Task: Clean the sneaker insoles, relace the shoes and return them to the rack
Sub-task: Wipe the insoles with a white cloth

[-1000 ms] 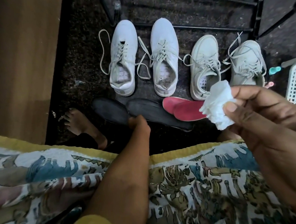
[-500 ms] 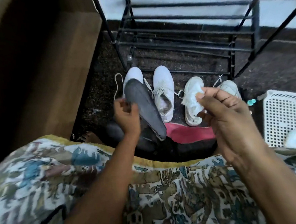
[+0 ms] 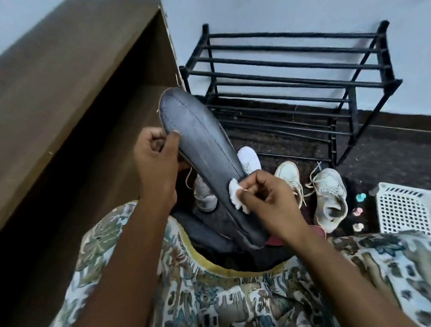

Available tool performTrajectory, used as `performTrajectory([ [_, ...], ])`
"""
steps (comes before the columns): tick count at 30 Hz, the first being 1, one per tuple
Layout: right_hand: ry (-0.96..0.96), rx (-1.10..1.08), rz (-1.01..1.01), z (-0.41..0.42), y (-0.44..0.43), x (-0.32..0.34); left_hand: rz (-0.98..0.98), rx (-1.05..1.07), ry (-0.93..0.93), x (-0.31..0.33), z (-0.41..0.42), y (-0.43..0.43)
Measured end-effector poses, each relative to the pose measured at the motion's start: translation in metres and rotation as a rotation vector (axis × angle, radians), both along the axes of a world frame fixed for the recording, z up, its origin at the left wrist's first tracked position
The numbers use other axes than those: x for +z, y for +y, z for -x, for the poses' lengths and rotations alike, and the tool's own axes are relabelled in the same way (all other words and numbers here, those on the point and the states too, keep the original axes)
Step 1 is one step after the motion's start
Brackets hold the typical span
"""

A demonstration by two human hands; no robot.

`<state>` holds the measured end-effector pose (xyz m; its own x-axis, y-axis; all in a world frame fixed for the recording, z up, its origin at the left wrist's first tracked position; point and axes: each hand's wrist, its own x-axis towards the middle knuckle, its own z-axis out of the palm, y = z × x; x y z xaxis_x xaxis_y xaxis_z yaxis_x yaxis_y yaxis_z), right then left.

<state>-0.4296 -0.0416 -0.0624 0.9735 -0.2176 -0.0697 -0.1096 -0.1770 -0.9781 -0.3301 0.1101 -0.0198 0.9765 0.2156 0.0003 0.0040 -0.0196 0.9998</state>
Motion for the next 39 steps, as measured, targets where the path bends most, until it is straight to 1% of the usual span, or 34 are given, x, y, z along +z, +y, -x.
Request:
performTrajectory([
  [2,0.017,-0.021,-0.226,0.012,0.012,0.007,0.121,-0.072,0.077,-0.004,0.018,0.005],
  [4,0.05,-0.064,-0.461,0.027,0.026,0.012,0.169,-0.243,0.235,-0.011,0.045,0.004],
  [5,0.055,-0.085,-0.515,0.034,0.032,0.013,0.253,-0.322,0.326,-0.015,0.06,0.003],
  [6,0.053,-0.095,-0.51,0.04,0.038,0.013,0.387,-0.386,0.414,-0.017,0.075,0.001],
  [8,0.015,-0.098,-0.396,0.051,0.044,0.012,0.705,-0.501,0.519,-0.023,0.098,0.0],
  [10,-0.052,-0.087,-0.202,0.06,0.044,0.013,0.902,-0.56,0.523,-0.021,0.115,-0.004],
  [11,-0.088,-0.071,-0.077,0.065,0.043,0.015,0.954,-0.552,0.512,-0.024,0.119,-0.005],
  [12,-0.126,-0.054,0.064,0.071,0.043,0.019,0.965,-0.549,0.517,-0.023,0.123,-0.008],
  [14,-0.153,-0.04,0.405,0.086,0.048,0.026,1.074,-0.66,0.577,-0.025,0.13,-0.011],
  [15,-0.148,-0.066,0.62,0.093,0.054,0.03,1.1,-0.655,0.633,-0.027,0.132,-0.013],
  [16,-0.142,-0.106,0.814,0.1,0.059,0.034,1.071,-0.621,0.656,-0.033,0.131,-0.013],
  [17,-0.133,-0.132,0.937,0.106,0.064,0.038,1.05,-0.583,0.657,-0.036,0.131,-0.013],
  [18,-0.125,-0.133,0.988,0.111,0.068,0.039,1.074,-0.599,0.629,-0.039,0.13,-0.012],
  [19,-0.124,-0.113,1.006,0.114,0.07,0.04,1.106,-0.637,0.605,-0.037,0.129,-0.012],
  [21,-0.143,-0.068,1.031,0.119,0.07,0.038,1.093,-0.657,0.585,-0.035,0.126,-0.014],
  [23,-0.158,-0.063,1.052,0.122,0.069,0.037,1.096,-0.666,0.624,-0.037,0.125,-0.016],
  [25,-0.174,-0.08,1.086,0.12,0.068,0.037,1.126,-0.74,0.657,-0.038,0.122,-0.016],
  [29,-0.197,-0.185,1.15,0.094,0.053,0.043,1.141,-0.856,0.561,-0.037,0.124,-0.018],
  [30,-0.194,-0.227,1.159,0.083,0.047,0.046,1.164,-0.867,0.535,-0.037,0.127,-0.019],
  [32,-0.166,-0.295,1.157,0.058,0.028,0.054,1.251,-0.94,0.549,-0.041,0.132,-0.023],
  [33,-0.136,-0.319,1.165,0.045,0.019,0.058,1.24,-0.969,0.55,-0.04,0.135,-0.023],
  [36,-0.018,-0.379,1.198,0.013,-0.009,0.073,1.087,-1.044,0.569,-0.037,0.137,-0.022],
  [38,0.004,-0.392,1.2,0.003,-0.018,0.083,1.042,-1.104,0.57,-0.037,0.133,-0.021],
  [39,-0.011,-0.373,1.195,0.002,-0.017,0.085,1.038,-1.097,0.572,-0.034,0.132,-0.019],
])
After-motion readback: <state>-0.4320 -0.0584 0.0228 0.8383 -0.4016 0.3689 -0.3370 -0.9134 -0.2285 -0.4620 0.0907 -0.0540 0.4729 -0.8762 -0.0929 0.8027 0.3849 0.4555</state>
